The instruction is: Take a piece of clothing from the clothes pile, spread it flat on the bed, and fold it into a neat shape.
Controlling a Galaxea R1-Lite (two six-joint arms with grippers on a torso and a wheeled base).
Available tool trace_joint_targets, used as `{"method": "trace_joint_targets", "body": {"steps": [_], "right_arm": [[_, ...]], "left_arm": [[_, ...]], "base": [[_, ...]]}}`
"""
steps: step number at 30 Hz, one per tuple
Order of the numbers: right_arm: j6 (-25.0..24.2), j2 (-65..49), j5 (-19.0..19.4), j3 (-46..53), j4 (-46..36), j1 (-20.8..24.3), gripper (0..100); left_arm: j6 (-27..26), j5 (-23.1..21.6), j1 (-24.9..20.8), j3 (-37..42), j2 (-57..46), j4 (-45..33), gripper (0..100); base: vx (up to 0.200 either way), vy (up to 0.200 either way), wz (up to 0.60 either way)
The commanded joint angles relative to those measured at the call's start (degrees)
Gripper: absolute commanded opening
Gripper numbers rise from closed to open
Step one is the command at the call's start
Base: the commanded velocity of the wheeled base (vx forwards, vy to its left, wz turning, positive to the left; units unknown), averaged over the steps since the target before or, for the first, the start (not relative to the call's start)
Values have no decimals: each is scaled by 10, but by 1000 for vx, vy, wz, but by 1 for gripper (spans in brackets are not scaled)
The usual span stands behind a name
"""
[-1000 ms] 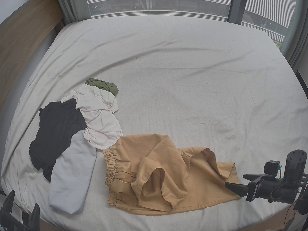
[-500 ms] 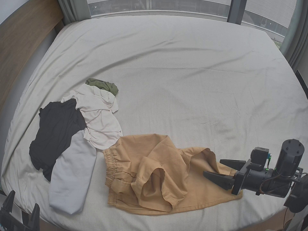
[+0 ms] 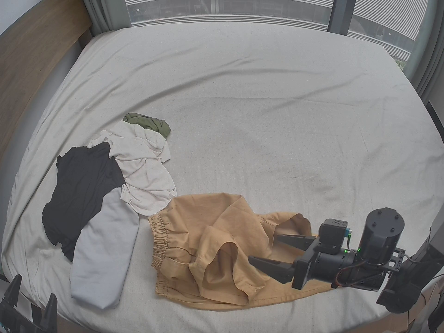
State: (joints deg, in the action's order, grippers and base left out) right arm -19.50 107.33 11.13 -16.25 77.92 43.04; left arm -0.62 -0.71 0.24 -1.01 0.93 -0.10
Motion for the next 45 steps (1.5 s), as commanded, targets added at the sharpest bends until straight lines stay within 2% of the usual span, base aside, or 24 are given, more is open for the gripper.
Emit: {"method": "trace_joint_targets", "body": {"steps": [1, 16, 33, 45], "right_arm": [[0, 32, -1, -20, 1, 13, 100], [1, 85, 0, -64, -10, 58, 100], [-15, 151, 0, -213, -146, 89, 100], [-19, 211, -21, -306, -188, 86, 100]], "left_arm": [[0, 0, 0, 10, -8, 0, 100], [0, 0, 0, 10, -8, 0, 100], [0, 0, 0, 10, -8, 0, 100], [0, 0, 0, 10, -8, 0, 100]], "base": [[0, 0, 0], [0, 0, 0], [0, 0, 0], [0, 0, 0]]}}
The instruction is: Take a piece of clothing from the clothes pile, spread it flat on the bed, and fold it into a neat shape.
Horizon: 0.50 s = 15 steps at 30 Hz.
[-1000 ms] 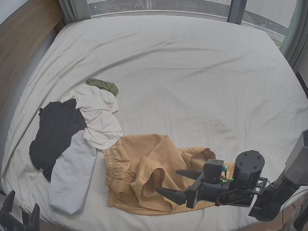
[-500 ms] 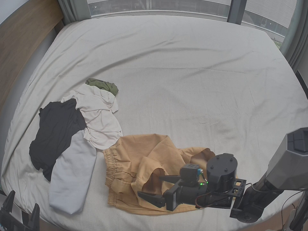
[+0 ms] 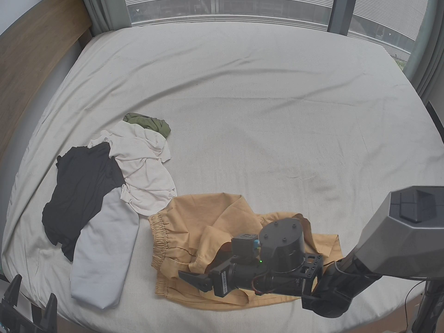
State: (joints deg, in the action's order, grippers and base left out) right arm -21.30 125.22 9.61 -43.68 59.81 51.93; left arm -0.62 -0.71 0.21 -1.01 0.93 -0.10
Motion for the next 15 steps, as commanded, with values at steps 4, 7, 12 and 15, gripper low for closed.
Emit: {"method": "trace_joint_targets", "body": {"steps": [4, 7, 12, 15], "right_arm": [[0, 42, -20, -46, -5, -4, 100], [-1, 50, -24, -46, 0, -6, 100], [-1, 54, -35, -46, 3, -8, 0], [-2, 54, -36, -42, 7, -11, 0]], "left_arm": [[0, 0, 0, 10, -8, 0, 100], [0, 0, 1, 10, -8, 0, 100], [0, 0, 1, 10, -8, 0, 100], [0, 0, 1, 10, -8, 0, 100]], "base": [[0, 0, 0], [0, 0, 0], [0, 0, 0], [0, 0, 0]]}}
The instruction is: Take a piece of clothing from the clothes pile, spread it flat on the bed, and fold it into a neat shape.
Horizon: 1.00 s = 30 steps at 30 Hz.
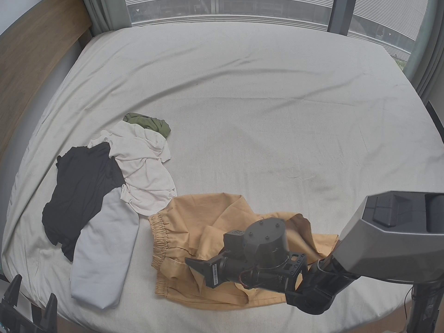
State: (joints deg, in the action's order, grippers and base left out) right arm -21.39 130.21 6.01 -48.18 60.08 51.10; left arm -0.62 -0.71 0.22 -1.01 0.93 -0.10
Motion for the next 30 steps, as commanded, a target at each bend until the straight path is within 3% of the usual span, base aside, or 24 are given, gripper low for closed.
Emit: {"method": "trace_joint_targets", "body": {"steps": [1, 8, 21, 30], "right_arm": [[-1, 4, 0, 6, 9, -4, 0], [-1, -31, -1, 68, 50, -16, 0], [-15, -128, 10, 199, 136, -79, 0], [-23, -129, 75, 270, 269, -123, 0]], "left_arm": [[0, 0, 0, 10, -8, 0, 100], [1, 0, 0, 10, -8, 0, 100], [1, 0, 0, 10, -8, 0, 100], [2, 0, 0, 10, -8, 0, 100]], "base": [[0, 0, 0], [0, 0, 0], [0, 0, 0], [0, 0, 0]]}}
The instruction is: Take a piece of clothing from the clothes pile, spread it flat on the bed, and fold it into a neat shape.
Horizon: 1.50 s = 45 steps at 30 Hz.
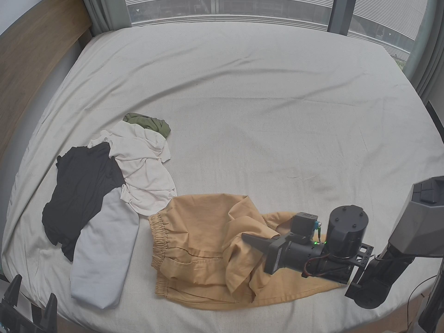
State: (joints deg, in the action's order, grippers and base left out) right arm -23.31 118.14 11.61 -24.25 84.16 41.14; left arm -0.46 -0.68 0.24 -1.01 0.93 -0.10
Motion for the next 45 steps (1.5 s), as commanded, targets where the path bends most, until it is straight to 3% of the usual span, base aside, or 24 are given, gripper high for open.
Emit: {"method": "trace_joint_targets", "body": {"steps": [1, 16, 30, 45], "right_arm": [[-4, -9, 25, 35, 40, -28, 0], [-2, -90, 71, 52, 40, -79, 0], [-3, -98, 141, 61, 40, -197, 0], [-3, -119, 149, 68, 40, -217, 0]], "left_arm": [[0, 0, 0, 10, -8, 0, 100], [3, 0, 0, 10, -8, 1, 100], [-6, -13, 0, 10, -8, 1, 100], [-26, -18, 0, 10, -8, 4, 100]], "base": [[0, 0, 0], [0, 0, 0], [0, 0, 0], [0, 0, 0]]}}
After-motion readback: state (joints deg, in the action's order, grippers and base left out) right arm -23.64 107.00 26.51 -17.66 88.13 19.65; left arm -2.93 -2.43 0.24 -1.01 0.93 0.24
